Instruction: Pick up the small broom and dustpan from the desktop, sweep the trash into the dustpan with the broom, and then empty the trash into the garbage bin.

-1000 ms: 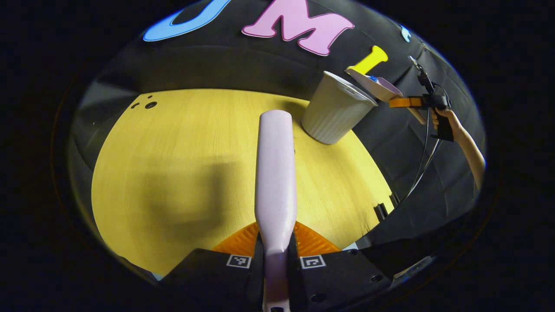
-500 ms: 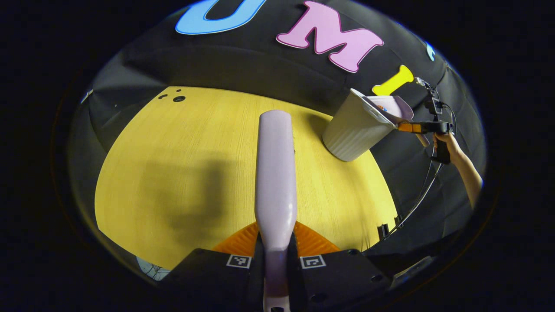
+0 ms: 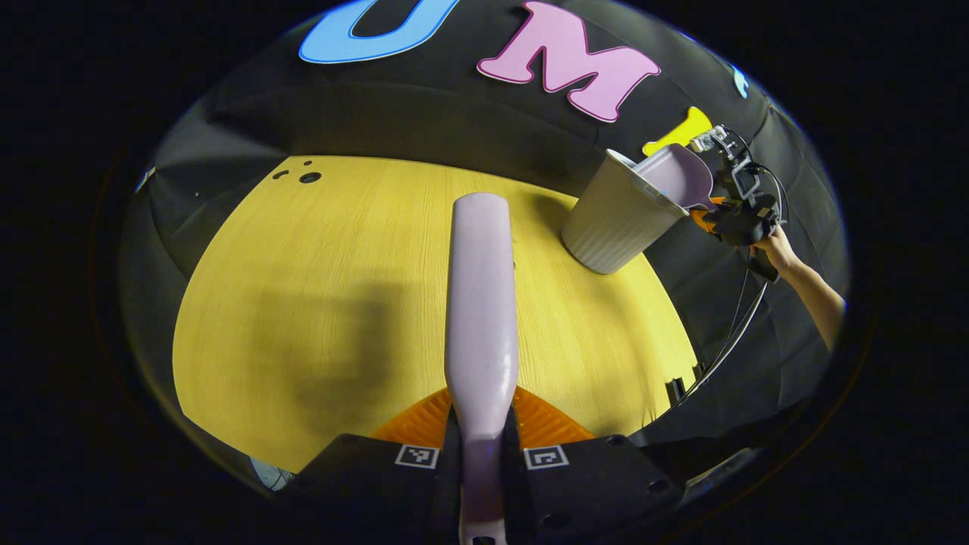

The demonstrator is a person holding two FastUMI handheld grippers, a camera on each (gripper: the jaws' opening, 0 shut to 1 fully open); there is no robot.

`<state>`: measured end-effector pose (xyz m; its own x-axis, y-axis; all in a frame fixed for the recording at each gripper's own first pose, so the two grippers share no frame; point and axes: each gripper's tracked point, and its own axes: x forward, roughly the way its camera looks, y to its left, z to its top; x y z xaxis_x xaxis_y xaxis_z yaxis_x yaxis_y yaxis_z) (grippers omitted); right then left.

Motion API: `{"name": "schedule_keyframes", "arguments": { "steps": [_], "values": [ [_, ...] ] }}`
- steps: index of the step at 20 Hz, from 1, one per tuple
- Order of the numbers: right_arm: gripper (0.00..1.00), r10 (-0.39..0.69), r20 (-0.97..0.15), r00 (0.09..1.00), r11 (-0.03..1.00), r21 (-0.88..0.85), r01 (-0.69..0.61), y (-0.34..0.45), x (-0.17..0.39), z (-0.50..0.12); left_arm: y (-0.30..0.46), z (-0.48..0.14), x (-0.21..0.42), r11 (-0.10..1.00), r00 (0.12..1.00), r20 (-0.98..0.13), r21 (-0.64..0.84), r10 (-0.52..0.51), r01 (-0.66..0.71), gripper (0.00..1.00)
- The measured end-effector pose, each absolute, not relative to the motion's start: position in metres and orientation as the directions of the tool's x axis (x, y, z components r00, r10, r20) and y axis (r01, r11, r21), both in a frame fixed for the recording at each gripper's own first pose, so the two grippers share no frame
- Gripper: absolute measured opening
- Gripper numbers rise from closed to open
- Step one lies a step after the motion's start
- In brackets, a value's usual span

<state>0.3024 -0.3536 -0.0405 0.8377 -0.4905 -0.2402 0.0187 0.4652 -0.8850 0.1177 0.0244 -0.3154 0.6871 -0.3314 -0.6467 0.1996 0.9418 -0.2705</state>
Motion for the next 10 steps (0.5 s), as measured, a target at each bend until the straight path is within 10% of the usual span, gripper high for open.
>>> {"name": "schedule_keyframes", "arguments": {
  "steps": [10],
  "values": [
    [0.35,-0.486,-0.03,0.873,0.036,-0.999,-0.014,-0.354,0.302,-0.016,0.045,-0.333,0.114,0.941,0.675,-0.657,-0.262,-0.336,0.213,0.27]
  ]
}}
